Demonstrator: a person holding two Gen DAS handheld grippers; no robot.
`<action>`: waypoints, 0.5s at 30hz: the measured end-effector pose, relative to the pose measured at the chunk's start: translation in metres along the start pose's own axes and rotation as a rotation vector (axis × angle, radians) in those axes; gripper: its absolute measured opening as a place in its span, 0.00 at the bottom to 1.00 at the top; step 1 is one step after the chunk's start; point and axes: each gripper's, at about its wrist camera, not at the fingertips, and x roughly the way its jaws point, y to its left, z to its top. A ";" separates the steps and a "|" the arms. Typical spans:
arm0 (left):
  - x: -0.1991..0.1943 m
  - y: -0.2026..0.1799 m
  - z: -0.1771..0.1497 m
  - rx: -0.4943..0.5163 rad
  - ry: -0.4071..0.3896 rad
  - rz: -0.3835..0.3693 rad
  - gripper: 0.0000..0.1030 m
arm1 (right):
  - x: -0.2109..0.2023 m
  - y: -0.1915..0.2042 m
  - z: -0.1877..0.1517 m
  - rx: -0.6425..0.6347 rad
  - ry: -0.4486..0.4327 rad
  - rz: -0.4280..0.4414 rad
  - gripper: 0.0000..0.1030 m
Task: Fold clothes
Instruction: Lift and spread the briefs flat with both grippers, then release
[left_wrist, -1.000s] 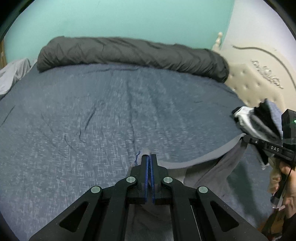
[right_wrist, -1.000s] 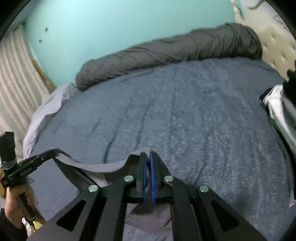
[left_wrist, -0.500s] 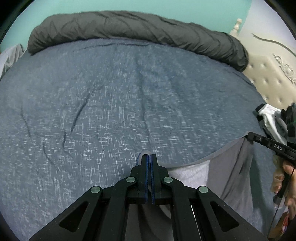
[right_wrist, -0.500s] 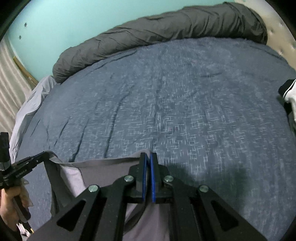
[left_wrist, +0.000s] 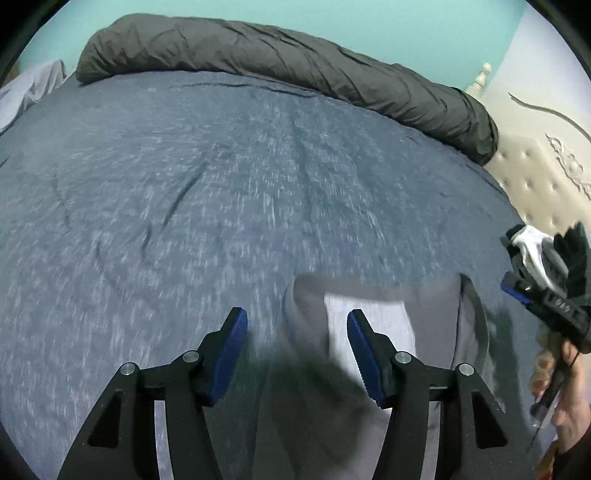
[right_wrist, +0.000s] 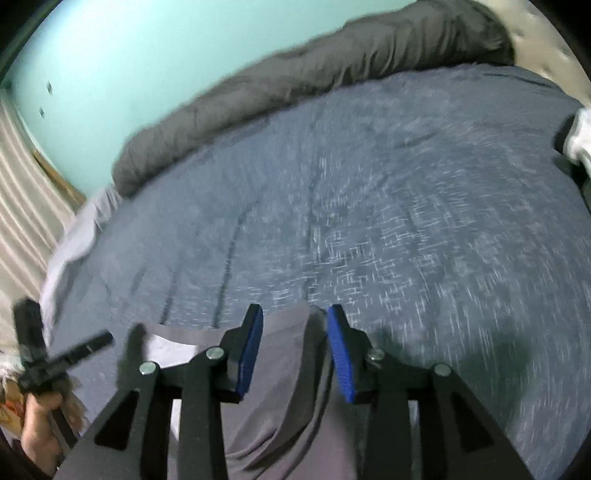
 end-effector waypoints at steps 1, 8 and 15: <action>-0.004 0.002 -0.008 -0.001 -0.003 0.005 0.59 | -0.008 -0.001 -0.008 0.013 -0.016 0.010 0.39; -0.012 0.006 -0.048 -0.042 -0.019 0.012 0.59 | -0.034 -0.006 -0.056 0.076 -0.037 0.003 0.41; -0.003 -0.028 -0.061 0.051 -0.005 0.002 0.59 | -0.042 -0.004 -0.080 0.079 -0.033 0.013 0.41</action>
